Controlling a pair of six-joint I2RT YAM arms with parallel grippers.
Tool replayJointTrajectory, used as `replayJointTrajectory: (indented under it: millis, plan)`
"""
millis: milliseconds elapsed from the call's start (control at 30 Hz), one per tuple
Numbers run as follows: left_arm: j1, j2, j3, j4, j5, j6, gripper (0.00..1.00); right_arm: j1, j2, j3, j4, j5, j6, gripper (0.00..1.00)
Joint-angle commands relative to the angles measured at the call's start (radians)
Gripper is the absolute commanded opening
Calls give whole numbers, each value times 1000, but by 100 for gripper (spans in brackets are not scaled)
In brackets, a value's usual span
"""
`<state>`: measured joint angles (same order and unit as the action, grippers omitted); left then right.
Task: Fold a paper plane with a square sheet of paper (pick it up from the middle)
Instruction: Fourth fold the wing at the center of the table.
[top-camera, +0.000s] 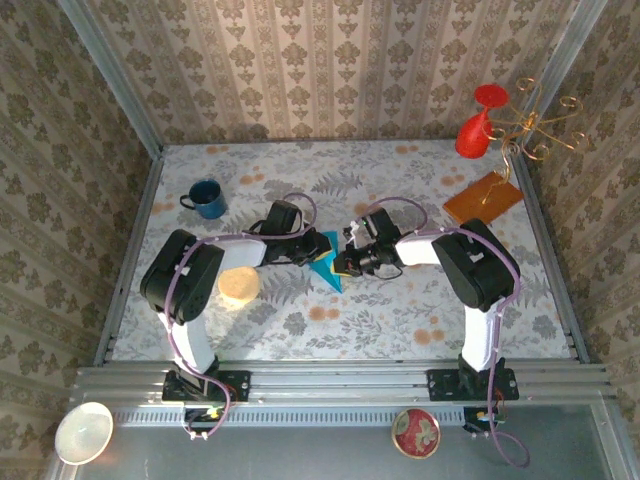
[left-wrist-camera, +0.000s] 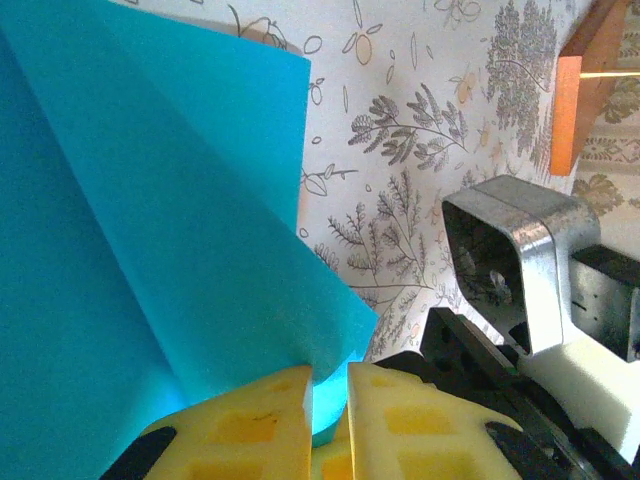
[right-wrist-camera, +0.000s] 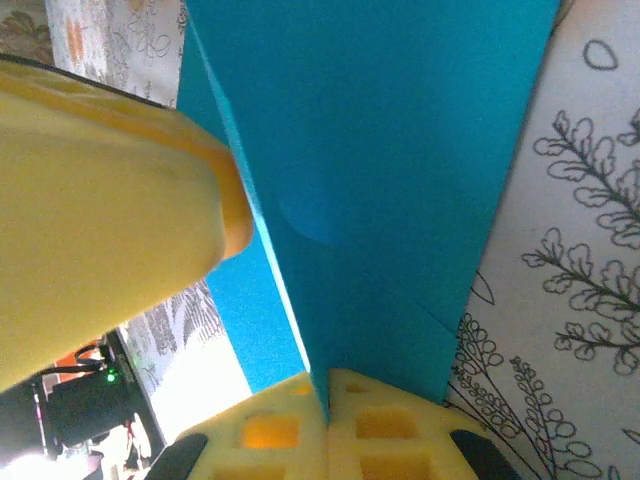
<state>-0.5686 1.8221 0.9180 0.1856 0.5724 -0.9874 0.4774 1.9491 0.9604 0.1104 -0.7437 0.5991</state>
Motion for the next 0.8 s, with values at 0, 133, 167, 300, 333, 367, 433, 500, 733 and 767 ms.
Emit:
replayJointTrajectory:
  millis: [0, 133, 167, 300, 333, 367, 433, 500, 733, 767]
  plan:
    - [1, -24, -24, 30, 32, -1, 18, -9, 28, -9, 17, -57, 9, 7]
    - [-2, -15, -23, 30, 35, 4, 17, -14, 41, -12, 17, -68, 15, 7]
    - [-2, -10, -21, 28, 36, 6, 17, -14, 43, -12, 20, -70, 15, 7]
    - [-4, 19, -5, 28, 48, 9, 17, -17, 49, -15, 16, -71, 17, 7]
    - [-5, 25, -2, 26, 50, 10, 17, -17, 49, -16, 15, -70, 18, 7]
    - [-5, 32, 5, 23, 53, 12, 17, -19, 49, -17, 17, -69, 19, 7]
    - [-6, 43, 15, 18, 55, 13, 17, -20, 47, -19, 17, -68, 20, 8]
    - [-7, 53, 24, 9, 57, 16, 17, -22, 46, -20, 13, -67, 21, 9]
    - [-7, 72, 43, -18, 51, 18, 17, -25, 10, -33, -4, -56, 22, 22]
    - [-7, 72, 45, -23, 49, 19, 17, -26, -2, -37, -11, -53, 22, 25]
